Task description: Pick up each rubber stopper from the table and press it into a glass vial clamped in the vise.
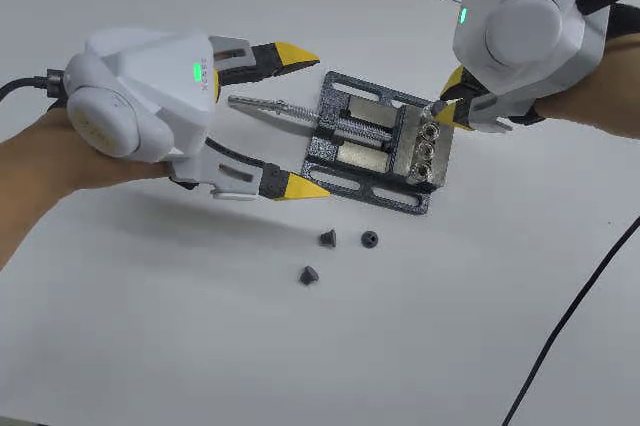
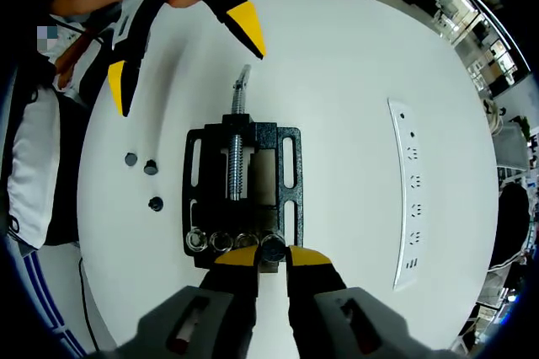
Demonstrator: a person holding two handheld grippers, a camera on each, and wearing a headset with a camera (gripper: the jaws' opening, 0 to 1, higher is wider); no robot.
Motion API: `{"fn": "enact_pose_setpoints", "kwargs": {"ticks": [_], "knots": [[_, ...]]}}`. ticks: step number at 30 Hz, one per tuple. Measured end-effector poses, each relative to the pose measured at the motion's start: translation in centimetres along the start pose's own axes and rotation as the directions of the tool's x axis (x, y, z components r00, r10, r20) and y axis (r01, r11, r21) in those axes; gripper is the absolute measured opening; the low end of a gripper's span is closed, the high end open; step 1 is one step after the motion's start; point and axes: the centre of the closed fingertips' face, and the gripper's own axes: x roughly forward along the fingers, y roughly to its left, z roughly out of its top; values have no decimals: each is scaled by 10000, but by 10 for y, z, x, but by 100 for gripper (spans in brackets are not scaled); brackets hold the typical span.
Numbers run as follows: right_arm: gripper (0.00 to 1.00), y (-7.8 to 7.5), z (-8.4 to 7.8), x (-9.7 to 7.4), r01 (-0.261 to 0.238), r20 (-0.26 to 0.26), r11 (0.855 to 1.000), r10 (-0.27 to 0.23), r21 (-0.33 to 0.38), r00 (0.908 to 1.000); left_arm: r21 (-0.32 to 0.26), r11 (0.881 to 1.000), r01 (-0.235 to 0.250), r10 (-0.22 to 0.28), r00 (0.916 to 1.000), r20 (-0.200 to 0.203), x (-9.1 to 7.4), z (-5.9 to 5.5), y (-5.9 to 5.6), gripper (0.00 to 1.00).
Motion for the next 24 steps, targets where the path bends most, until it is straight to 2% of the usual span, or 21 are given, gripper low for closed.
{"fn": "enact_pose_setpoints", "kwargs": {"ticks": [16,24], "knots": [[16,0,1,-2,36,73,10000,-36,19,10000,7,10000,-16,16,10000,-4,1,0,0,71],[13,1,2,-10,114,256,9999,-115,18,9996,18,10000,-4,4,10000,16,1,1,-1,71]]}}
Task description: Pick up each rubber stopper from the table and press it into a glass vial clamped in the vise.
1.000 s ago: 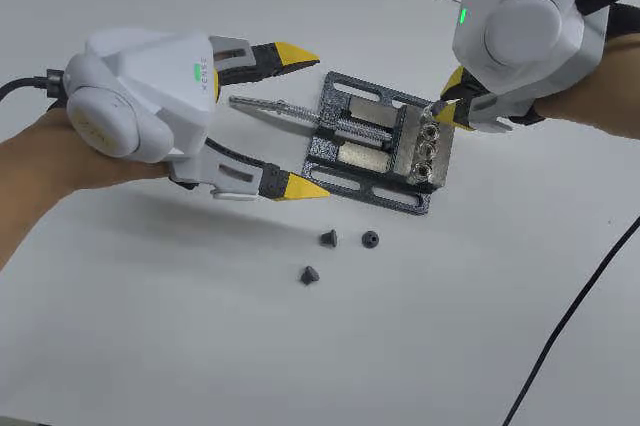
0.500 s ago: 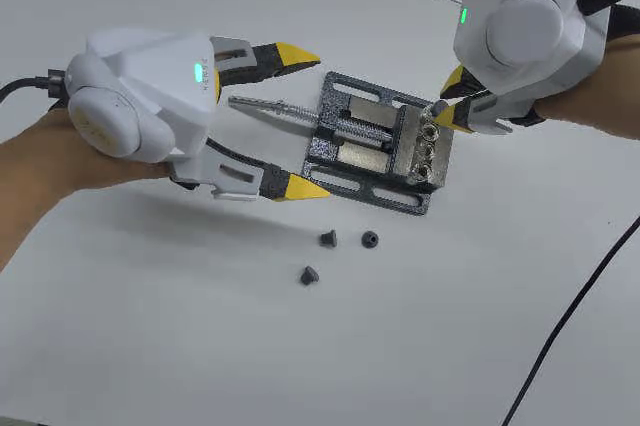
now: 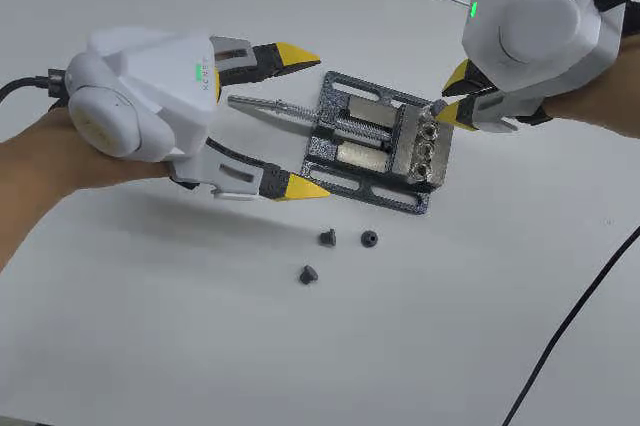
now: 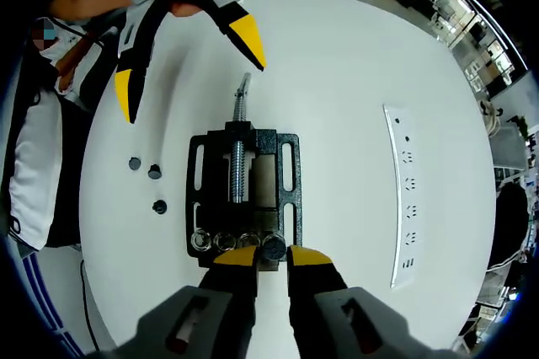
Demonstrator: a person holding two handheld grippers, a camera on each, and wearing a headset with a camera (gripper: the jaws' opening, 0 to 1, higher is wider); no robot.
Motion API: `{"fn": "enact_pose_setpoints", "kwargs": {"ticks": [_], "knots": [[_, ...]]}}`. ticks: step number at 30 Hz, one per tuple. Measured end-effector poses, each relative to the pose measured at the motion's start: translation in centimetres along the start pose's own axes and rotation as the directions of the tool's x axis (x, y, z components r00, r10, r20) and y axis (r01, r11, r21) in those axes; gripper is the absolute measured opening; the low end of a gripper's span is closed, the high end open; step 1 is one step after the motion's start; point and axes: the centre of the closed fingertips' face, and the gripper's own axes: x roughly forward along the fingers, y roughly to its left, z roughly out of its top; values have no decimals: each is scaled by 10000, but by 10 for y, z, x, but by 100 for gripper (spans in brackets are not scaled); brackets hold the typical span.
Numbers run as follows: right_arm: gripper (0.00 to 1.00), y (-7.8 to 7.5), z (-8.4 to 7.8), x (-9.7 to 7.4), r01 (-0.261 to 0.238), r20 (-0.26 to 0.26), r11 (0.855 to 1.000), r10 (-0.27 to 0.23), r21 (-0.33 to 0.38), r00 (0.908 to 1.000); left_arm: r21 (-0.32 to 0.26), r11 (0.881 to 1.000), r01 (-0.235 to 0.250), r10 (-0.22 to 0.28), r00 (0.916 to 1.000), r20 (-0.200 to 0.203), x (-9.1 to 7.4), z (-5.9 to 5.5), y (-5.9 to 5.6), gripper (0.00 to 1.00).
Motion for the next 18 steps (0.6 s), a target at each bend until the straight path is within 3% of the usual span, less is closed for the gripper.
{"fn": "enact_pose_setpoints", "kwargs": {"ticks": [18], "knots": [[4,-2,0,5,98,126,10000,-98,10,9999,34,10000,-14,14,10000,-36,-2,-1,0,72]]}}
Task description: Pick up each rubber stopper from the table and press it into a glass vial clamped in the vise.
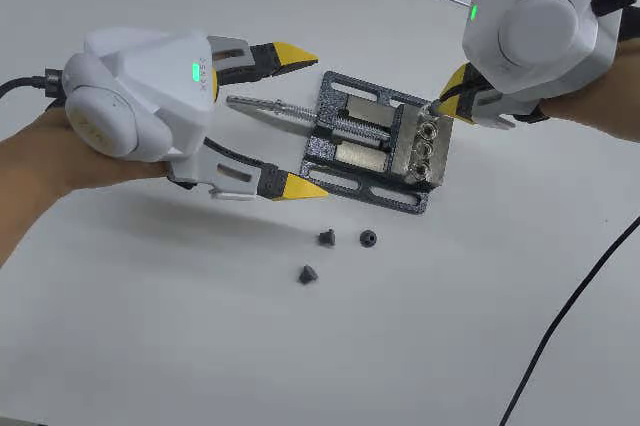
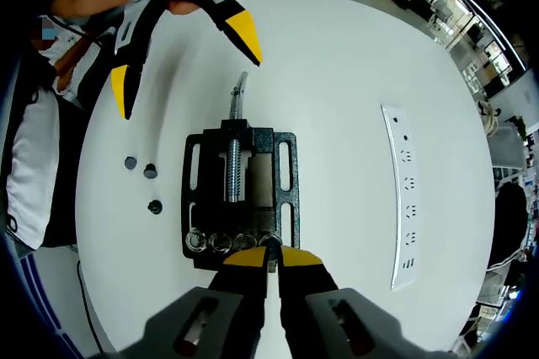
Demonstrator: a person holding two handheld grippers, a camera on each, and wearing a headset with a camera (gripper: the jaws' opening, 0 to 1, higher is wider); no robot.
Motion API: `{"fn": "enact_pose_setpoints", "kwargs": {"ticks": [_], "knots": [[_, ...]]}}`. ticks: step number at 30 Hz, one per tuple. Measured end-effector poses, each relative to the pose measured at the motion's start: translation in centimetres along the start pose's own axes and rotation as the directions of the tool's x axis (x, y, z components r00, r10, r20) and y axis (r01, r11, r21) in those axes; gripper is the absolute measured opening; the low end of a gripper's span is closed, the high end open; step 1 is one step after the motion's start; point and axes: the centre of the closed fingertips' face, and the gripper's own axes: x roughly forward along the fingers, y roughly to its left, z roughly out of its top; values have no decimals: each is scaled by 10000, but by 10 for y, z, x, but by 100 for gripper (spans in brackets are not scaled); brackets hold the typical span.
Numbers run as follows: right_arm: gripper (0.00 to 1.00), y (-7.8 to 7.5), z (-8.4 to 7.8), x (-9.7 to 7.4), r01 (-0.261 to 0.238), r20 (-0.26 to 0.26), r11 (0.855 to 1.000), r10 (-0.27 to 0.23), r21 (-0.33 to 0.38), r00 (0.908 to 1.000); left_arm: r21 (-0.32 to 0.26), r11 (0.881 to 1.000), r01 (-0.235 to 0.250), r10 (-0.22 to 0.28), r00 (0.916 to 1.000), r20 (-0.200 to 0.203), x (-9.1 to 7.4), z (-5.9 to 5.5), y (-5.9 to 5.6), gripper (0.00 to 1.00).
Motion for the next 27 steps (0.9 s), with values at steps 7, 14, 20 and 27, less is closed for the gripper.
{"fn": "enact_pose_setpoints", "kwargs": {"ticks": [7,14,20,27], "knots": [[3,0,0,1,-57,34,10000,56,53,10000,0,10000,-4,4,10000,-5,0,0,0,71],[3,0,0,1,-82,26,9999,82,60,10000,35,10000,11,-11,10000,-27,0,0,0,71],[3,-1,0,1,-83,-75,10000,82,-53,9999,38,10000,21,-21,10000,-32,1,0,-1,71],[3,-1,1,1,-90,-134,10000,90,-9,9999,39,10000,16,-16,10000,-43,1,-1,-1,71]]}}
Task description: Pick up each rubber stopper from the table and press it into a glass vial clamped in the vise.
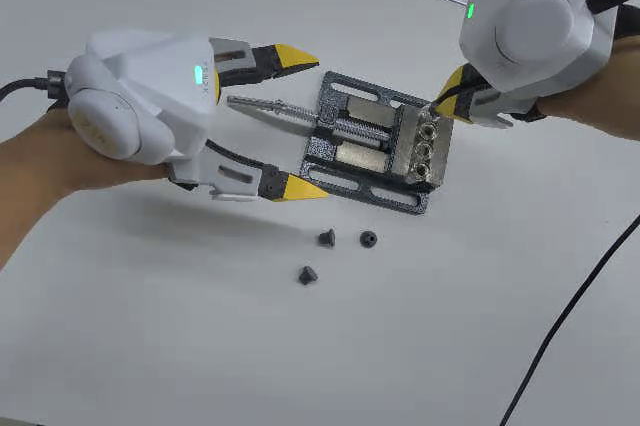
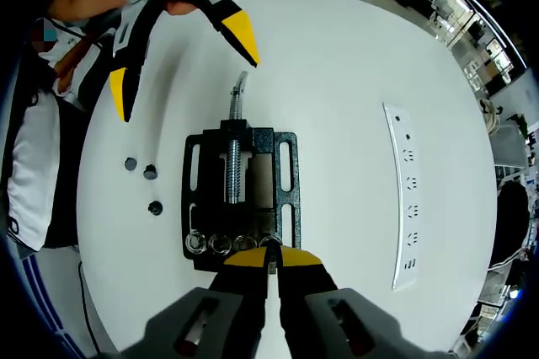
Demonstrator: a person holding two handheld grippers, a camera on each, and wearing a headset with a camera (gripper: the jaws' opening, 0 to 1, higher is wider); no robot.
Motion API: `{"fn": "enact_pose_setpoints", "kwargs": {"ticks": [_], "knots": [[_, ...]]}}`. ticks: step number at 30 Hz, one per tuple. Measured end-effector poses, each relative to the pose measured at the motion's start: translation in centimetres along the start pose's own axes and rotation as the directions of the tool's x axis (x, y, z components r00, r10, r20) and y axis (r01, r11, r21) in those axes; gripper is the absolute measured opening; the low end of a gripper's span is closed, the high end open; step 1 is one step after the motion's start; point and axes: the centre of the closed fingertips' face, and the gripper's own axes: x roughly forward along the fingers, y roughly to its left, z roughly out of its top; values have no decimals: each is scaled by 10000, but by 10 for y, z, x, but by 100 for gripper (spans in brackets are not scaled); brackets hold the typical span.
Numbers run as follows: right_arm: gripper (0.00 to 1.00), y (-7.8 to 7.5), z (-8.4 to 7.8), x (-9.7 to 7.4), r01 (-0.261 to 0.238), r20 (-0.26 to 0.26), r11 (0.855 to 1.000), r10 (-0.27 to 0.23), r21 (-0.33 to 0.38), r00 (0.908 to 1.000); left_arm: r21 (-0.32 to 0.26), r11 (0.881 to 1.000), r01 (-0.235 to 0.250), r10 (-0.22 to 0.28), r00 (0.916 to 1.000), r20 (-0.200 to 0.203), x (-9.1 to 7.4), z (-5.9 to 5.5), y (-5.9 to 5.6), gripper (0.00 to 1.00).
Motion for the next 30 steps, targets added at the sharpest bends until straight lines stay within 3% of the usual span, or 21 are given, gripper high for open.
{"fn": "enact_pose_setpoints", "kwargs": {"ticks": [19,30], "knots": [[2,-1,2,4,-132,-470,9996,121,-247,9988,-26,10000,6,-6,10000,41,1,0,1,71],[2,-2,1,3,-259,-318,9997,257,-40,9992,-42,10000,5,-5,10000,34,2,-1,1,71]]}}
